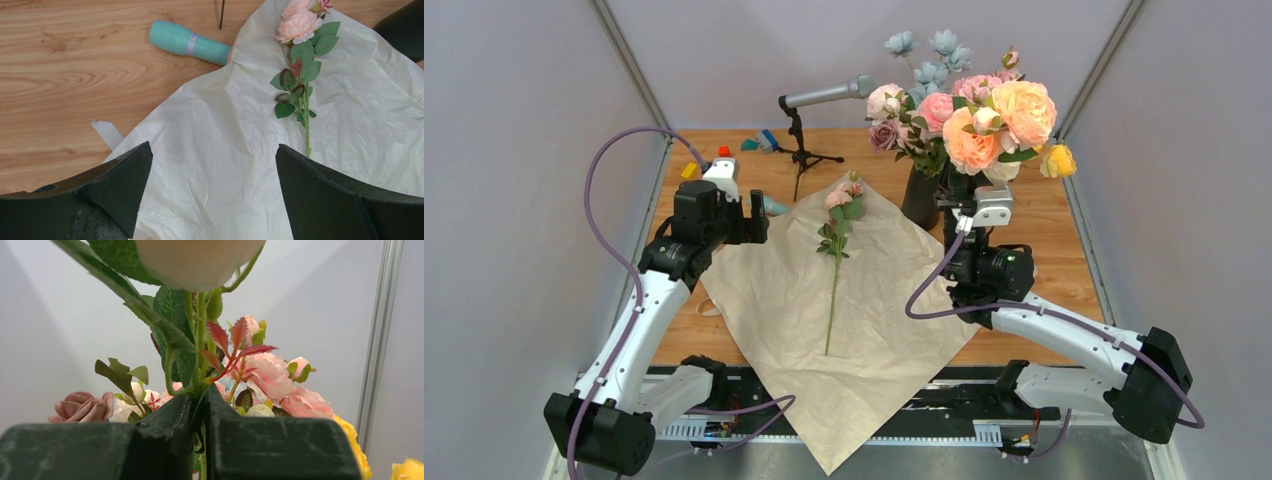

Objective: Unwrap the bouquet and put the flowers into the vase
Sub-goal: Insert the fake flower into the vase.

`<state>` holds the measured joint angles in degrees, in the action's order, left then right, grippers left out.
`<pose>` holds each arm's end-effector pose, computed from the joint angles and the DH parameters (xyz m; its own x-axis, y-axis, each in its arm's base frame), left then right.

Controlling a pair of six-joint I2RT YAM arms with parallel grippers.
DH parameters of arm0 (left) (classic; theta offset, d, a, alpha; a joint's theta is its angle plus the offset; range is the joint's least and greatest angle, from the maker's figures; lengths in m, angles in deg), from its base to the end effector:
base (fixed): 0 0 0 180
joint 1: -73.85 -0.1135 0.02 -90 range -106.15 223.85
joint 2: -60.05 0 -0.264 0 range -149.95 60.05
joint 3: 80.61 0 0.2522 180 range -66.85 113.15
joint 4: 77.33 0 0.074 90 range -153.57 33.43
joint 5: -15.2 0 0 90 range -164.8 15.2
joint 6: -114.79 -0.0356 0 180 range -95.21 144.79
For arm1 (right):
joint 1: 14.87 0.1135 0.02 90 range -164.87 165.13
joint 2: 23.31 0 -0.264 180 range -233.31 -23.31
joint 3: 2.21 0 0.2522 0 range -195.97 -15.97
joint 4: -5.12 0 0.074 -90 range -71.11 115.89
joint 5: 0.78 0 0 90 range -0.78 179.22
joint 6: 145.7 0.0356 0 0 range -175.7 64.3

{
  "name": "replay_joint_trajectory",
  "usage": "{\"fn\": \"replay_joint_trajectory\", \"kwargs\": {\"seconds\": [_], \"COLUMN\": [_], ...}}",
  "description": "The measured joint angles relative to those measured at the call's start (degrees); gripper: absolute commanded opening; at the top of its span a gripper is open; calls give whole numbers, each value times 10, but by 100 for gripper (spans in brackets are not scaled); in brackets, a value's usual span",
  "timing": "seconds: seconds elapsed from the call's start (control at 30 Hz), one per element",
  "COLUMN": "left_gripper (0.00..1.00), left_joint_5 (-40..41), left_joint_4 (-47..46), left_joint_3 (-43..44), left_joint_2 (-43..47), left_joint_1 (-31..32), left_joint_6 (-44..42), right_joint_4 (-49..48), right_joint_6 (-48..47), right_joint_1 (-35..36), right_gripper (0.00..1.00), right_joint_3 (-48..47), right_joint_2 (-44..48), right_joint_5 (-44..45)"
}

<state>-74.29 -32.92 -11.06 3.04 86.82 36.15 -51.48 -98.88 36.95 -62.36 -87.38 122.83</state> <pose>0.2101 -0.0481 0.3318 -0.5472 -0.0761 -0.8335 0.1115 0.9804 -0.1627 0.1509 0.1600 0.4161 0.6645 -0.0769 -0.7433 0.0103 0.9955 -0.0939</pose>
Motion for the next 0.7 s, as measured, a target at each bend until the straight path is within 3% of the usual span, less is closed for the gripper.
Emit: {"fn": "replay_joint_trajectory", "kwargs": {"seconds": [0.7], "left_gripper": [100], "left_joint_5": [0], "left_joint_4": [0], "left_joint_3": [0], "left_joint_2": [0], "left_joint_1": [0], "left_joint_6": [-5], "right_joint_4": [-98], "right_joint_6": [-30], "right_joint_1": [-11], "right_gripper": [0], "right_joint_3": [10], "right_joint_2": [-45], "right_joint_5": [-7]}}
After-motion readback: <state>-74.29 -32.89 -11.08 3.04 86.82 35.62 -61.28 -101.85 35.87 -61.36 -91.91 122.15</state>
